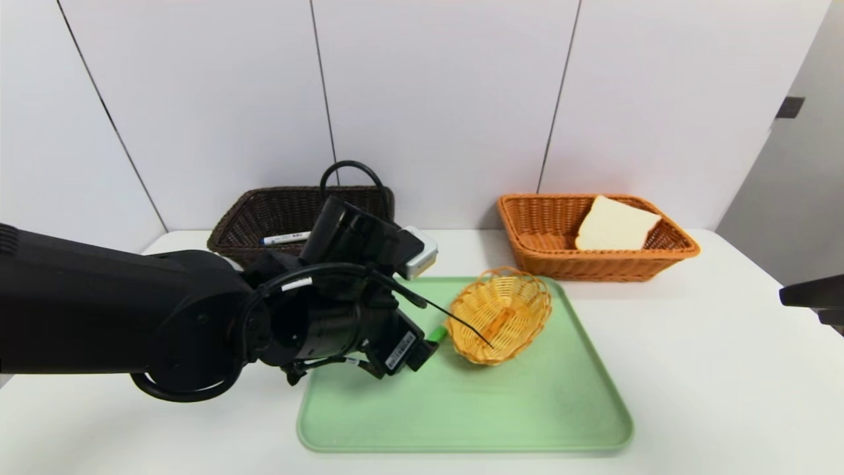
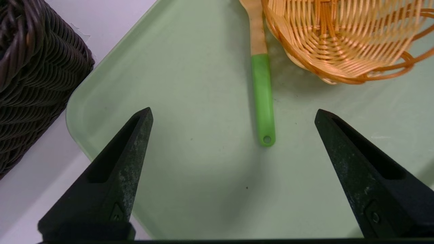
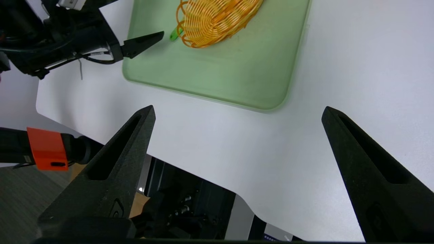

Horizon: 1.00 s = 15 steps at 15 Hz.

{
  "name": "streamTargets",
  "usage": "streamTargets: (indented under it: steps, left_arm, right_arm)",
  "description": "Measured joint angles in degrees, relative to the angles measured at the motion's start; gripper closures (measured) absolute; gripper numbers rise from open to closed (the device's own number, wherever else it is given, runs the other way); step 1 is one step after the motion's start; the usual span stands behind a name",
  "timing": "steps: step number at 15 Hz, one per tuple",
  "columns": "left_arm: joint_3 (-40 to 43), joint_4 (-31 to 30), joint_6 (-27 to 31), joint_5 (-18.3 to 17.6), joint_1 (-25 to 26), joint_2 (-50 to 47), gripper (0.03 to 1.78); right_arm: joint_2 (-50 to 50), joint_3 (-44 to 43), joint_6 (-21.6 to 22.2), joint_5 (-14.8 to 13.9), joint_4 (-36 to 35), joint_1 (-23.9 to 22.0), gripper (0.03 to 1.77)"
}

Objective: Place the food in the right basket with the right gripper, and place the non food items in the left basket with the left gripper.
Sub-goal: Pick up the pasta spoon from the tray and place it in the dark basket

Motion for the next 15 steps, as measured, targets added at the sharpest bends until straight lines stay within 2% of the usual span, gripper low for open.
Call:
streamTargets:
  steps: [8, 15]
  left_arm:
    - [-0.46, -9.89, 0.41, 0.15, 0.63, 7.30, 0.12]
    - [-1.54, -10.08, 0.41, 0.00, -2.01, 8.27, 0.12]
  right_arm:
    - [-1.73, 1.78, 0.00, -0.01, 0.05, -1.51, 0.10]
    - [-2.43, 2.50, 0.12, -0.01, 0.02, -1.58, 0.10]
